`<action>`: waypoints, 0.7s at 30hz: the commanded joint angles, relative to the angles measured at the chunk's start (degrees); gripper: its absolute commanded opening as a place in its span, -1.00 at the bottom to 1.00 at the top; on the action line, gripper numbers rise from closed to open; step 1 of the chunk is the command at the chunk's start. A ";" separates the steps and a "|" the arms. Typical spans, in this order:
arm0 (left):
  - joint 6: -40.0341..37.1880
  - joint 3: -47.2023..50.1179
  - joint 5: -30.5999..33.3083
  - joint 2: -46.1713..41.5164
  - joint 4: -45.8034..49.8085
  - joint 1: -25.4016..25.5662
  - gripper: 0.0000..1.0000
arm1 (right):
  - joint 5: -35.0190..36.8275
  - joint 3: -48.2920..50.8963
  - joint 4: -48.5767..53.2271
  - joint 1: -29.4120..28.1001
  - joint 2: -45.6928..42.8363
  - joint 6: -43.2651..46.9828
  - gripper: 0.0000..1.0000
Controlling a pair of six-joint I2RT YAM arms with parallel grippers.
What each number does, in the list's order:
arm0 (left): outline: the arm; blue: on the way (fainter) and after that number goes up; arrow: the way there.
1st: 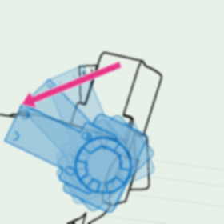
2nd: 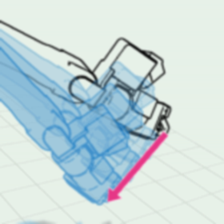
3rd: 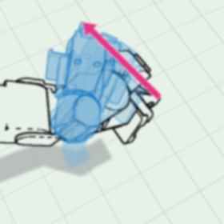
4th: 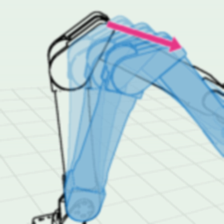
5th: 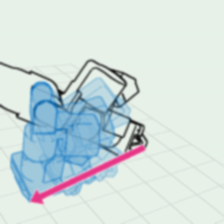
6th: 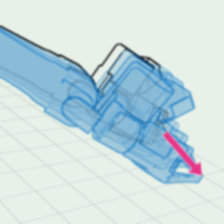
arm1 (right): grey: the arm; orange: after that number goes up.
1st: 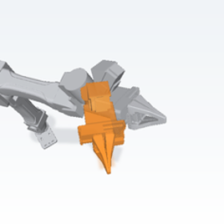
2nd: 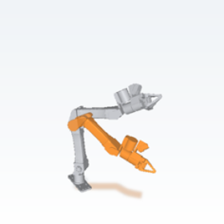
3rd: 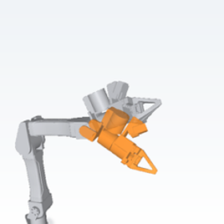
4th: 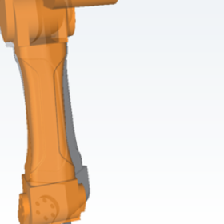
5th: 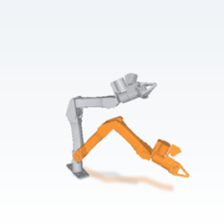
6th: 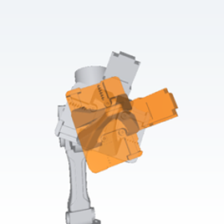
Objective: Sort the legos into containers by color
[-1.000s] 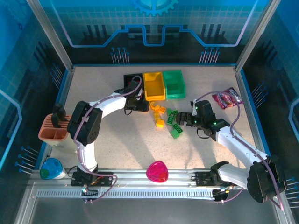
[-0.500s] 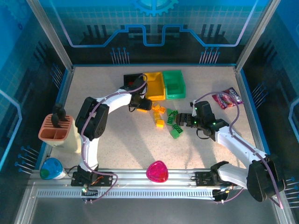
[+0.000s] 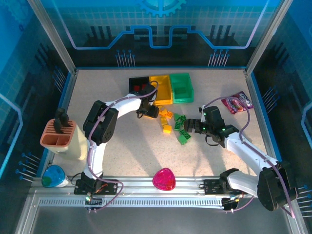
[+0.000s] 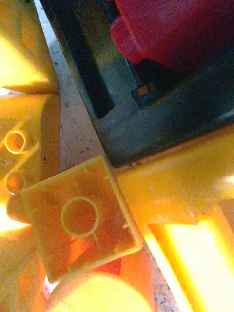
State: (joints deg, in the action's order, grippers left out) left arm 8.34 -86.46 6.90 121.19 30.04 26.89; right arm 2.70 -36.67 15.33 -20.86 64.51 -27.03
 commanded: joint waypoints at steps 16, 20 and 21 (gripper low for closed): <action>2.80 5.59 -3.11 -8.28 2.30 2.04 -0.10 | -0.57 0.37 -0.65 1.27 -1.49 -0.57 0.99; 2.71 4.30 -3.99 -11.49 2.98 2.10 -0.10 | -0.69 0.63 -0.81 1.35 -1.67 -0.62 0.99; 2.52 3.62 -3.95 -12.05 3.09 2.07 -0.11 | -0.68 0.78 -0.91 1.38 -1.81 -0.72 0.99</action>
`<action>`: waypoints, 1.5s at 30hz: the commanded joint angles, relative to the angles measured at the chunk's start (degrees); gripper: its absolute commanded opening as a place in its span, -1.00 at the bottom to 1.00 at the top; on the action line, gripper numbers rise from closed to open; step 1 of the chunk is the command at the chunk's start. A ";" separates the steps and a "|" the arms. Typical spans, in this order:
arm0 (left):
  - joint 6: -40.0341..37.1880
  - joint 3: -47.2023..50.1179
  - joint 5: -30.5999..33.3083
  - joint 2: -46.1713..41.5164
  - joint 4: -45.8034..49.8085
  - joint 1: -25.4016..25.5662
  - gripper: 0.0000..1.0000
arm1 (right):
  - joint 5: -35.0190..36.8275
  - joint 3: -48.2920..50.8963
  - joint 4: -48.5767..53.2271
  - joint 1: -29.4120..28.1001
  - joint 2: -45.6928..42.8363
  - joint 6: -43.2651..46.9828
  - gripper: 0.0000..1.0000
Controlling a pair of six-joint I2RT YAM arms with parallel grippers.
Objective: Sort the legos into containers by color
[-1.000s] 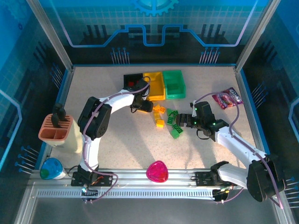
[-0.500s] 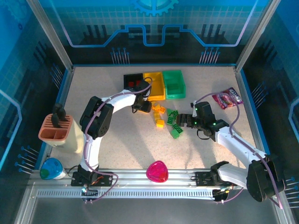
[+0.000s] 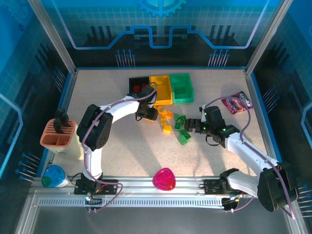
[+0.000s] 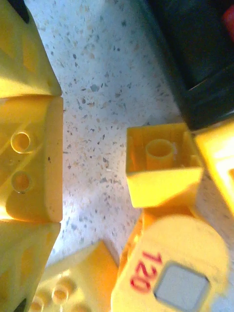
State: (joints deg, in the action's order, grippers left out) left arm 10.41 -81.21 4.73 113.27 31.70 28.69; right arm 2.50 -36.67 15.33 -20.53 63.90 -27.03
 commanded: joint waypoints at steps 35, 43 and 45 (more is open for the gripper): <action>-2.41 -64.14 1.36 24.31 22.98 -2.83 0.61 | -1.69 3.21 1.09 4.45 -5.62 -0.10 0.99; -2.26 -35.23 4.06 7.92 10.69 -0.04 0.57 | -2.41 3.38 0.25 4.49 -4.88 -0.22 0.99; -0.99 -27.06 3.64 3.97 7.05 -0.05 0.50 | -2.58 3.38 0.01 4.48 -4.58 -0.26 0.99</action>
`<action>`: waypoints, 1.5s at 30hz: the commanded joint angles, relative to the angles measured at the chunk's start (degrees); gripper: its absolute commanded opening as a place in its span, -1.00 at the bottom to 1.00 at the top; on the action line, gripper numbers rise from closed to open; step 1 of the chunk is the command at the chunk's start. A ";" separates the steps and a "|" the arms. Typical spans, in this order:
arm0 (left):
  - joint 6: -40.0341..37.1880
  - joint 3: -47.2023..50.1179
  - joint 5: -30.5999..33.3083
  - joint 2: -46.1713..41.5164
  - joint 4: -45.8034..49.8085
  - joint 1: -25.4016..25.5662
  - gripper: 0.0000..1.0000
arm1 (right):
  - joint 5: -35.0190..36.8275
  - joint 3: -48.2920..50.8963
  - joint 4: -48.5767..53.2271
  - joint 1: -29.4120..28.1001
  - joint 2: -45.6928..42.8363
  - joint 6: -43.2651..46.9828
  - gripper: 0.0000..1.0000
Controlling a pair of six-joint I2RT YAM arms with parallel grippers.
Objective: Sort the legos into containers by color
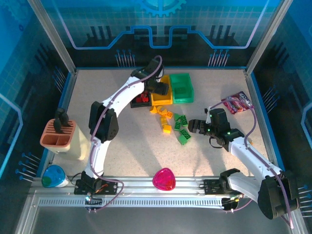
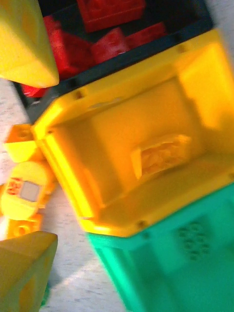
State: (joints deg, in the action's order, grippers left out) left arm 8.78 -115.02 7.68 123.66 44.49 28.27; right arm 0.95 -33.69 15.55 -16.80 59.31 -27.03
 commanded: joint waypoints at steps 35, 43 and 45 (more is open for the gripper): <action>6.19 21.00 -3.91 -0.70 -12.60 -1.90 -0.03 | -2.02 0.59 -1.44 0.78 1.42 -0.69 0.99; 5.90 16.69 -4.84 2.87 -10.15 -1.73 -0.01 | -1.36 1.27 -1.23 0.88 1.00 -0.48 0.99; 5.90 16.39 -5.16 3.36 -9.80 -1.57 -0.01 | -1.24 1.34 -1.27 0.85 1.07 -0.51 0.99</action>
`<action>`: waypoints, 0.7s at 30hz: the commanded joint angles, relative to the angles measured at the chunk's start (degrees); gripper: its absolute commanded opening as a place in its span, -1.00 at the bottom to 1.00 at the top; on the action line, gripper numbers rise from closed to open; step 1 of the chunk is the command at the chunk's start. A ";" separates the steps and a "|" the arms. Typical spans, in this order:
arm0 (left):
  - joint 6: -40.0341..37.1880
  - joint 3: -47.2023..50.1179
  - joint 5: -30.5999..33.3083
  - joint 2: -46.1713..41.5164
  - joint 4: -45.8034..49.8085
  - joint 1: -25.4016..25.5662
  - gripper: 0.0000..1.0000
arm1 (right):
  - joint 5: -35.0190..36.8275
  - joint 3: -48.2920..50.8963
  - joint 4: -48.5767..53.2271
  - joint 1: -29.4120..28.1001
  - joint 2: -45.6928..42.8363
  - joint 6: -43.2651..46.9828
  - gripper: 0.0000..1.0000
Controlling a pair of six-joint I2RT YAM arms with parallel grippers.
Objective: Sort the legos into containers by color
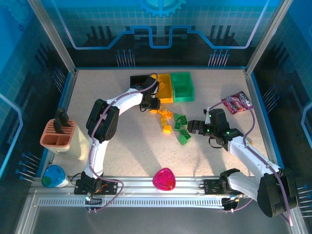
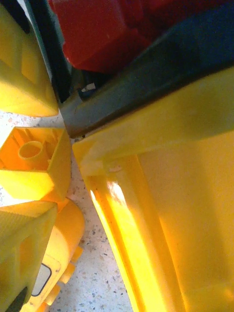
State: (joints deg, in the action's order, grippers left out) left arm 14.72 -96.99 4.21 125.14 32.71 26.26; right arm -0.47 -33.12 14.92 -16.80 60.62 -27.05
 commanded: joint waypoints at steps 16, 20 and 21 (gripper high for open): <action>1.37 8.48 -1.17 -1.29 -0.72 2.03 -0.11 | -0.16 1.25 -1.60 0.81 0.38 -0.88 0.99; 1.28 8.99 -0.66 -1.65 -0.71 2.04 -0.17 | -0.32 1.23 -1.56 0.82 0.17 -0.90 0.99; 1.28 9.02 -0.61 -1.81 -0.80 1.96 -0.17 | -0.33 1.21 -1.49 0.90 0.04 -0.98 0.99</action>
State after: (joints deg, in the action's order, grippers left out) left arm 15.11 -90.17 4.25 122.96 28.38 27.88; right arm -0.49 -32.56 14.44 -16.80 60.77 -27.20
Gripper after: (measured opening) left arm 0.414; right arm 0.996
